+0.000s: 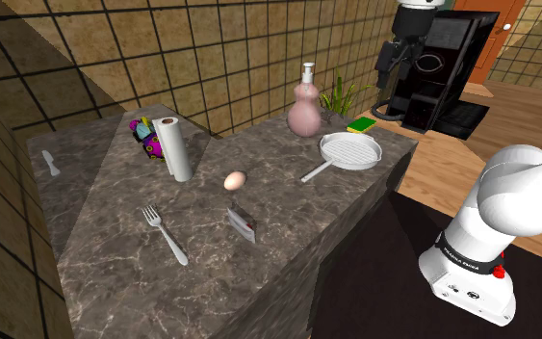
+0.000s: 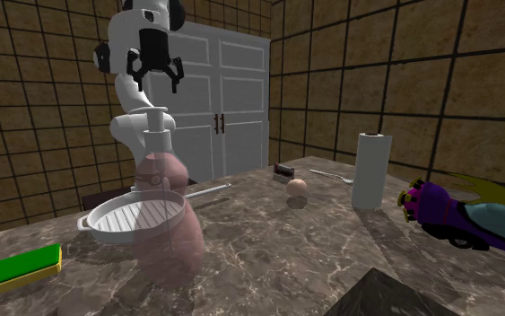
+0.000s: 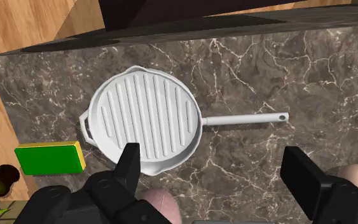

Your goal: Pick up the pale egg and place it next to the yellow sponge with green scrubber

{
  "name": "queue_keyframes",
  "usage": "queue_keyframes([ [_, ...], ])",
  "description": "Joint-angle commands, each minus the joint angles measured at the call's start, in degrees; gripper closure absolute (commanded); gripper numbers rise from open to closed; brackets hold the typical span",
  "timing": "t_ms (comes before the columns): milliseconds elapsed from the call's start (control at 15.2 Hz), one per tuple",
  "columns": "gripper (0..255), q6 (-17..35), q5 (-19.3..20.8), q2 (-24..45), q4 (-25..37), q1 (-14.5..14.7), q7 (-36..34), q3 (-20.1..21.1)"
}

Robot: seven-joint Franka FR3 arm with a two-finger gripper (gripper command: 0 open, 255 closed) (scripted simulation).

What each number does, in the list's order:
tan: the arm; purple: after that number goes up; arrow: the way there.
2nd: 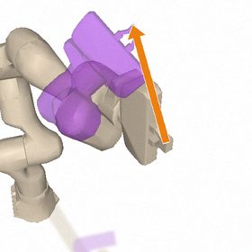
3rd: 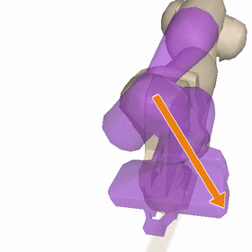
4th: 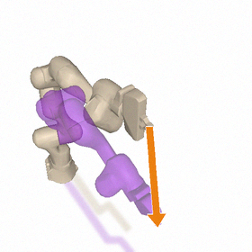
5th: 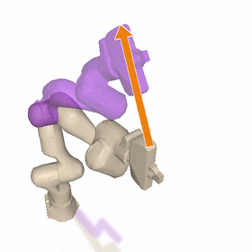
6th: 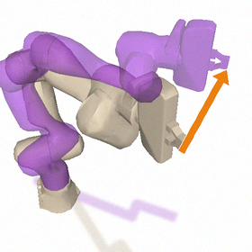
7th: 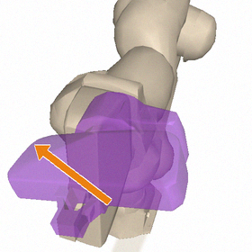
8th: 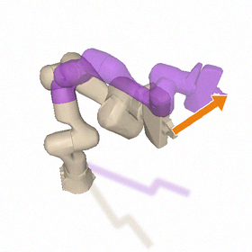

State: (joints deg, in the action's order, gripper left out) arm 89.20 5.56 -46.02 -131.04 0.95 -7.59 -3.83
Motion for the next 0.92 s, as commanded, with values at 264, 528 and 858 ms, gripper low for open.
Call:
queue_keyframes([
  [264, 0, 5.2, -3.7, 2.4, -3.4, 0.2, -7.2, 3.3],
  [528, 0, 10.9, -7.1, 6.1, -5.5, 0.5, -14.0, 6.7],
  [858, 0, 18.3, -10.9, 12.7, -6.2, 1.0, -22.2, 10.8],
])
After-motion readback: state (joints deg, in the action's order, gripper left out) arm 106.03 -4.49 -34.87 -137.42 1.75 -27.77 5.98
